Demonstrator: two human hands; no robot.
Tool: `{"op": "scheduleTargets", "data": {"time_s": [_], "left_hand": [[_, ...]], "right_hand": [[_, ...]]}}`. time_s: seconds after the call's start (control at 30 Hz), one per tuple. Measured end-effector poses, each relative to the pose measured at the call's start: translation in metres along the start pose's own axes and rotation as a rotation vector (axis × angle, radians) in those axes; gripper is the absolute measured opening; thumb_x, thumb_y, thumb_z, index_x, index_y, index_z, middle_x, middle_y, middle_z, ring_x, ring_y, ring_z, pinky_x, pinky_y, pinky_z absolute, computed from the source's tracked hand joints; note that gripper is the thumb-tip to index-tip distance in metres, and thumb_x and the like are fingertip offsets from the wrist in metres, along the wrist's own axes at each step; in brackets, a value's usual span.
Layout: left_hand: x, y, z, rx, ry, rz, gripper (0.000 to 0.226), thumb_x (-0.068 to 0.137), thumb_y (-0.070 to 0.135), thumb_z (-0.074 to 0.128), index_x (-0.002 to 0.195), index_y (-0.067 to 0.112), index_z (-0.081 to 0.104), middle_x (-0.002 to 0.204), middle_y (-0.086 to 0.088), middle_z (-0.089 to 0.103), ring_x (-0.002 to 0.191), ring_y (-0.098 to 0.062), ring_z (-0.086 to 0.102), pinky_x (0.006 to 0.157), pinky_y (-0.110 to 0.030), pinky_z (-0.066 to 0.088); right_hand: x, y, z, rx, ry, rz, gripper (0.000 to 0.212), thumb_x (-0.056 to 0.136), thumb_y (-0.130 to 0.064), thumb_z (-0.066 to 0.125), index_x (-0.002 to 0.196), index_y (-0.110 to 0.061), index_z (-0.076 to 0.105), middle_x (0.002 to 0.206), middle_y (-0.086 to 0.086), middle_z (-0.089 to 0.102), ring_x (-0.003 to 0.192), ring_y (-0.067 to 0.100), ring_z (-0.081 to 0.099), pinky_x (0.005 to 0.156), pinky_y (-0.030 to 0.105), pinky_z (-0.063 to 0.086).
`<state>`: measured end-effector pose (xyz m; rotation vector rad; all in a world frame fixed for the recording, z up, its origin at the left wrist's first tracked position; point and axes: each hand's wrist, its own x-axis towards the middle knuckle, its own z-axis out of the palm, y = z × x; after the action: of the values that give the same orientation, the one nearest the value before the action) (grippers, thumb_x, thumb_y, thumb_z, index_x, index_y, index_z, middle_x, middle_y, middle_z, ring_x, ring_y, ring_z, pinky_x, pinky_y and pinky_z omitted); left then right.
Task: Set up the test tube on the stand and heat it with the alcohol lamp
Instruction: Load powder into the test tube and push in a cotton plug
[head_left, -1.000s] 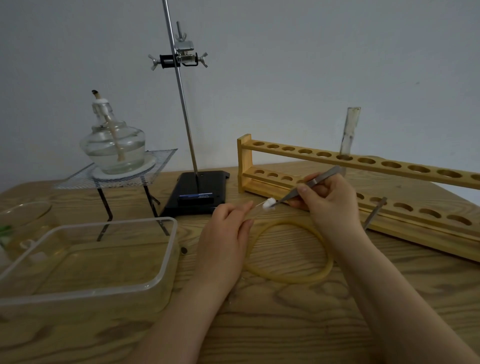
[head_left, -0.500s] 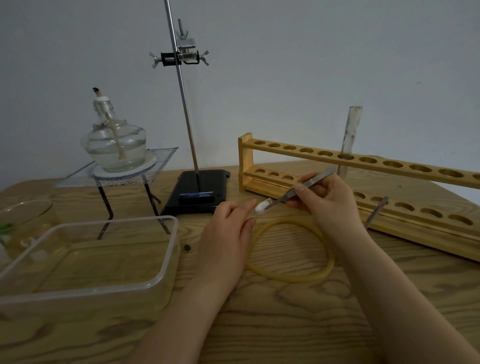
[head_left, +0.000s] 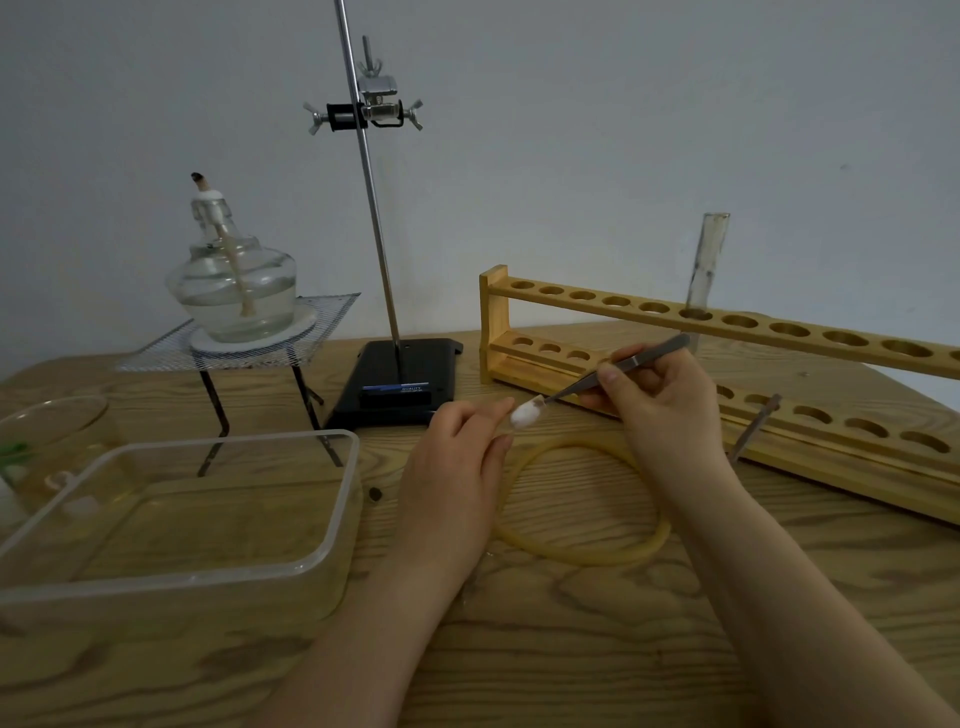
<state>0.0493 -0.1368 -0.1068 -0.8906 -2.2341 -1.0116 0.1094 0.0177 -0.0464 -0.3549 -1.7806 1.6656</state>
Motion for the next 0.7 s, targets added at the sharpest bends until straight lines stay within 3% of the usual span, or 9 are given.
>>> {"op": "scheduleTargets", "data": {"time_s": [0.33, 0.57, 0.7], "left_hand": [[-0.0011, -0.0005, -0.0002, 0.011, -0.003, 0.011, 0.037, 0.091, 0.029, 0.045, 0.126, 0.025, 0.056, 0.105, 0.016, 0.041, 0.085, 0.001, 0.045, 0.066, -0.009, 0.037], [0.0001, -0.0007, 0.0008, 0.019, 0.007, -0.006, 0.036, 0.092, 0.027, 0.048, 0.127, 0.027, 0.056, 0.105, 0.015, 0.043, 0.084, -0.001, 0.046, 0.066, -0.011, 0.038], [0.0012, -0.0004, -0.0001, 0.010, 0.004, -0.033, 0.034, 0.093, 0.024, 0.051, 0.127, 0.028, 0.055, 0.105, 0.012, 0.047, 0.085, -0.002, 0.048, 0.066, -0.014, 0.041]], "right_hand": [[-0.0044, 0.0017, 0.0016, -0.017, -0.058, -0.012, 0.015, 0.089, -0.001, 0.057, 0.104, -0.003, 0.054, 0.093, 0.013, 0.066, 0.066, 0.007, 0.069, 0.059, 0.015, 0.055], [-0.0033, -0.0019, -0.0006, 0.045, 0.009, 0.002, 0.016, 0.089, -0.002, 0.059, 0.104, -0.003, 0.055, 0.098, 0.014, 0.067, 0.076, 0.013, 0.070, 0.057, 0.014, 0.053], [-0.0021, -0.0051, -0.0023, 0.049, 0.046, -0.006, 0.013, 0.088, -0.004, 0.059, 0.100, -0.008, 0.055, 0.098, 0.013, 0.067, 0.079, 0.016, 0.071, 0.064, 0.019, 0.057]]}}
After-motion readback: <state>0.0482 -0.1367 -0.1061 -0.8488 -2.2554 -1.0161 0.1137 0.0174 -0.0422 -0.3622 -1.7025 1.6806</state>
